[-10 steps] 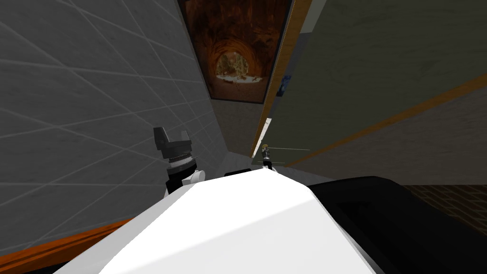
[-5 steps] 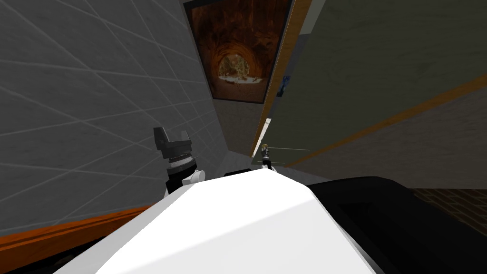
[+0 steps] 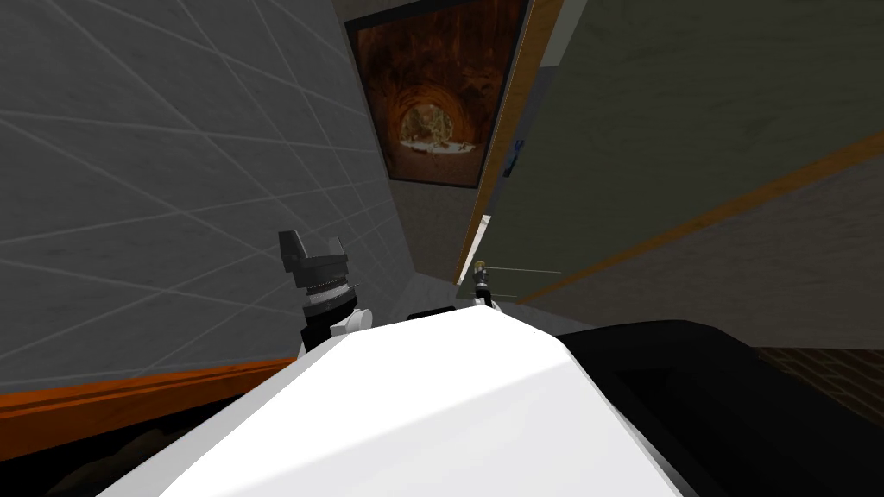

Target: Pull the door open

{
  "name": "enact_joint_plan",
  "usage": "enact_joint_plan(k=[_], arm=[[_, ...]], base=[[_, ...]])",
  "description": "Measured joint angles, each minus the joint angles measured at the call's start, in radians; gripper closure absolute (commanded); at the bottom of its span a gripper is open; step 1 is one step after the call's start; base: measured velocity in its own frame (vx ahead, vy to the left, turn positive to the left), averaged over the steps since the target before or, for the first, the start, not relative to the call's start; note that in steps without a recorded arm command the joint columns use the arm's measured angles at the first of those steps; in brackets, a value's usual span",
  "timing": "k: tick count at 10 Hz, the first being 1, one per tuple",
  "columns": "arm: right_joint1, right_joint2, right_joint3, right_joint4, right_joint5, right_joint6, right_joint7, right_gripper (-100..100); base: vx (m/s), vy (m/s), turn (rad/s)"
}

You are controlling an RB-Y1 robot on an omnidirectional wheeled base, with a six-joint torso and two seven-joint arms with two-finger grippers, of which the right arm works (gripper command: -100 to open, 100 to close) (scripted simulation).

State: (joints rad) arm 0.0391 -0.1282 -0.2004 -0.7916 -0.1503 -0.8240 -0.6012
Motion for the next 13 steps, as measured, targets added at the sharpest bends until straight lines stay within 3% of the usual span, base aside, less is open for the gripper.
enact_joint_plan(k=[7,11,13], arm=[[-0.031,-0.001,0.017,0.027,-0.042,-0.008,-0.168,100],[-0.037,0.000,0.029,0.013,-0.067,0.009,-0.274,100],[-0.054,0.000,0.033,0.034,-0.079,0.000,-0.326,100]], base=[[-0.040,-0.019,0.035],[-0.041,-0.027,0.042],[-0.031,-0.028,0.025]])
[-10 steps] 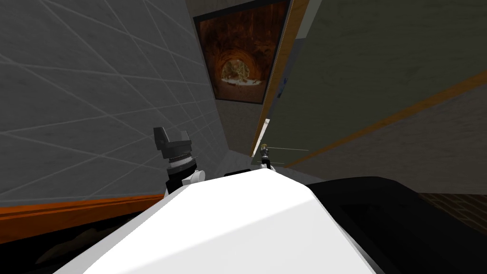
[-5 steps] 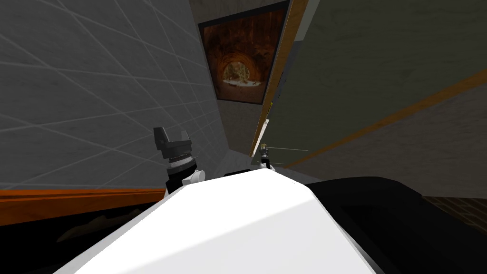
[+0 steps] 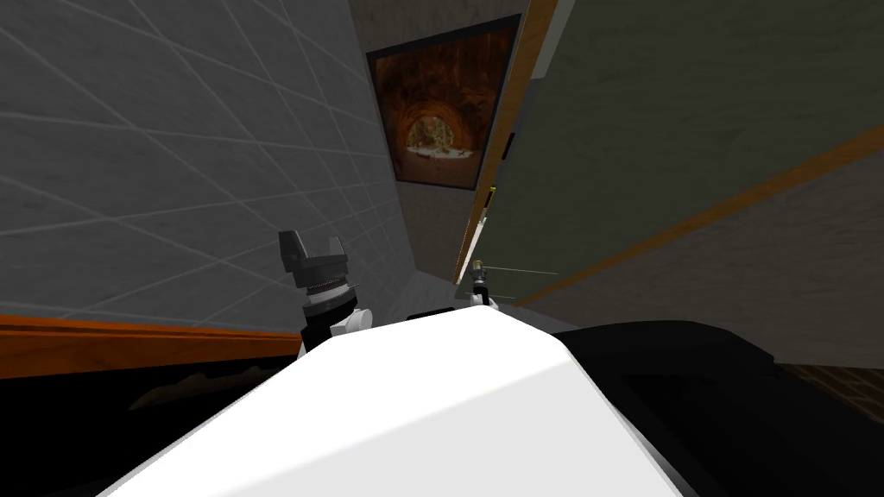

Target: Pull the door open

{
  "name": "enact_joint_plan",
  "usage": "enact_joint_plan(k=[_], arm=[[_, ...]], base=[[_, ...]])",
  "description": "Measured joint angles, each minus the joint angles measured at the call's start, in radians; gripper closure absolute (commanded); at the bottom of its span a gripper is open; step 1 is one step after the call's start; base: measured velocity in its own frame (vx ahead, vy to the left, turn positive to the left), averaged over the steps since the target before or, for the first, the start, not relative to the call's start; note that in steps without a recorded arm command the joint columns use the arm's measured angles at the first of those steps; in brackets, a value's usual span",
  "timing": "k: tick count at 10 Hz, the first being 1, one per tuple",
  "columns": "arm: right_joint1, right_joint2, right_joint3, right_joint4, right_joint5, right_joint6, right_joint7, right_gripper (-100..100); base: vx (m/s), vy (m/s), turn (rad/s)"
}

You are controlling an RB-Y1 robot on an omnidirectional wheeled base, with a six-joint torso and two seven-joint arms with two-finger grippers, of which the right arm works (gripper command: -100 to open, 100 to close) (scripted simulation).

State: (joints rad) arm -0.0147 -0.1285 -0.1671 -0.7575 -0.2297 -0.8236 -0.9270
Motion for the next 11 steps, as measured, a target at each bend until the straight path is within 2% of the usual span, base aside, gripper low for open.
enact_joint_plan(k=[1,3,6,8,10,11], arm=[[-0.004,0.002,0.002,0.003,-0.006,-0.001,-0.027,100],[0.006,0.008,0.007,-0.028,-0.016,0.017,-0.071,100],[-0.006,0.004,0.014,-0.019,-0.033,0.022,-0.148,100],[0.002,0.008,0.020,-0.041,-0.044,0.033,-0.199,100],[0.005,0.016,0.021,-0.056,-0.048,0.042,-0.216,100],[-0.001,0.016,0.021,-0.044,-0.047,0.034,-0.217,100]], base=[[-0.036,-0.030,0.045],[-0.026,-0.027,0.033],[-0.030,-0.029,0.032],[-0.021,-0.034,0.025],[-0.003,-0.004,-0.005],[0.000,0.000,0.000]])
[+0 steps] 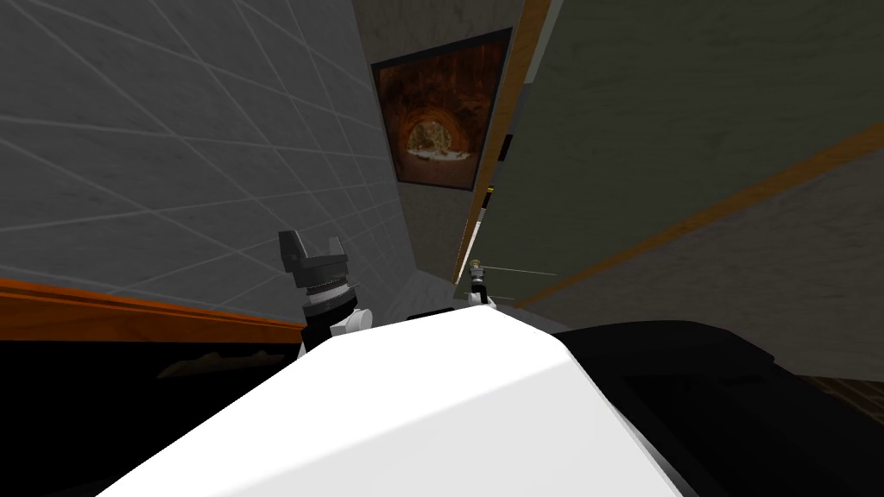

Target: Pull the door open

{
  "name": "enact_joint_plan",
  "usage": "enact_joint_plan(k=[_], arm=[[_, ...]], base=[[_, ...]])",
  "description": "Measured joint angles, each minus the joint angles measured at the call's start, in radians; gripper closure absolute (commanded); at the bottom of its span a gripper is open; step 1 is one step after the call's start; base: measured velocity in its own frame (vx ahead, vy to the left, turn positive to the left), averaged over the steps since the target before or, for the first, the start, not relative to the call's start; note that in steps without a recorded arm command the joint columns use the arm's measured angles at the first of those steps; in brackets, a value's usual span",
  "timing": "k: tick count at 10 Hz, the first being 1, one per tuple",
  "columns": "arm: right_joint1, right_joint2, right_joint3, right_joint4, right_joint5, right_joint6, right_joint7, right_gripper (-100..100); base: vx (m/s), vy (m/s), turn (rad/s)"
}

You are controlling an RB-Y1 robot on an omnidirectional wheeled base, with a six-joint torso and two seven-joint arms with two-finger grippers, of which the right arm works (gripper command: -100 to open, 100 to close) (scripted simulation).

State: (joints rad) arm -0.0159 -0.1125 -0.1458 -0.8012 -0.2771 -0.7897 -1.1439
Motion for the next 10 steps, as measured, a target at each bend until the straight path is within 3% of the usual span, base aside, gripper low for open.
enact_joint_plan(k=[1,2,8,9,10], arm=[[-0.019,-0.008,0.001,0.040,0.000,-0.020,-0.008,100],[-0.017,-0.008,0.001,0.039,-0.004,-0.023,-0.023,100],[-0.036,-0.009,0.015,0.048,-0.033,-0.010,-0.163,100],[-0.015,-0.003,0.016,0.004,-0.038,0.011,-0.178,100],[-0.029,-0.004,0.017,0.024,-0.039,0.006,-0.191,100]], base=[[-0.011,-0.012,0.030],[-0.022,-0.039,0.029],[-0.018,-0.032,0.029],[-0.008,-0.026,0.013],[-0.008,-0.022,0.021]])
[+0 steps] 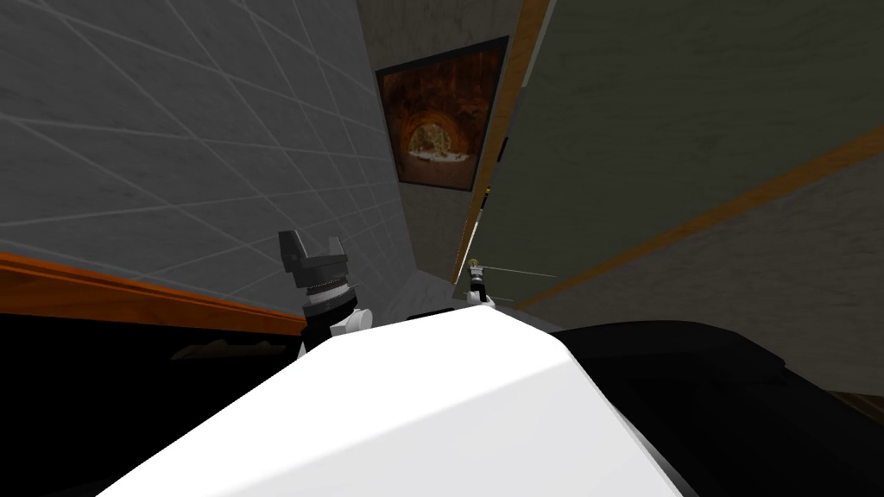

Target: Pull the door open

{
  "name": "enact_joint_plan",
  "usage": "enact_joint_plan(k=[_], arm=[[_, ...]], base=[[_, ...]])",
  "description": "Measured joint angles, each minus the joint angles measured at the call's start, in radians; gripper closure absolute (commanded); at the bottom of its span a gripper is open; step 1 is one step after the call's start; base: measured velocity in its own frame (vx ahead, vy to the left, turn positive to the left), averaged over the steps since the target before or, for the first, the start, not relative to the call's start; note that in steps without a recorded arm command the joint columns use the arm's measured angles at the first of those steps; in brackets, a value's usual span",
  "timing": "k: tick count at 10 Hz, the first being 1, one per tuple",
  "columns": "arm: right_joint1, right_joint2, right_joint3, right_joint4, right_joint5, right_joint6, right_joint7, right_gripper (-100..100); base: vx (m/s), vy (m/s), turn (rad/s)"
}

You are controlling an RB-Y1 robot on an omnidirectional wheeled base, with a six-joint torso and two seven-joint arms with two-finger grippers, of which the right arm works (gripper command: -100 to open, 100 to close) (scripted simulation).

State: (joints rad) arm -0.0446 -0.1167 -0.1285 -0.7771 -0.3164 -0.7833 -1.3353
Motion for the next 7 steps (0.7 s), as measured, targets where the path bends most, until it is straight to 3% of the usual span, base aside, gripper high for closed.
enact_joint_plan(k=[4,5,6,7], arm=[[-0.002,0.002,0.006,0.002,-0.012,-0.002,-0.061,100],[0.010,0.008,0.008,-0.021,-0.015,0.008,-0.075,100],[-0.012,0.006,0.009,0.016,-0.016,-0.009,-0.086,100],[-0.018,0.004,0.009,0.018,-0.015,-0.019,-0.089,100]], base=[[-0.008,-0.026,0.019],[-0.004,-0.023,0.010],[-0.011,-0.003,-0.001],[-0.054,0.082,0.144]])
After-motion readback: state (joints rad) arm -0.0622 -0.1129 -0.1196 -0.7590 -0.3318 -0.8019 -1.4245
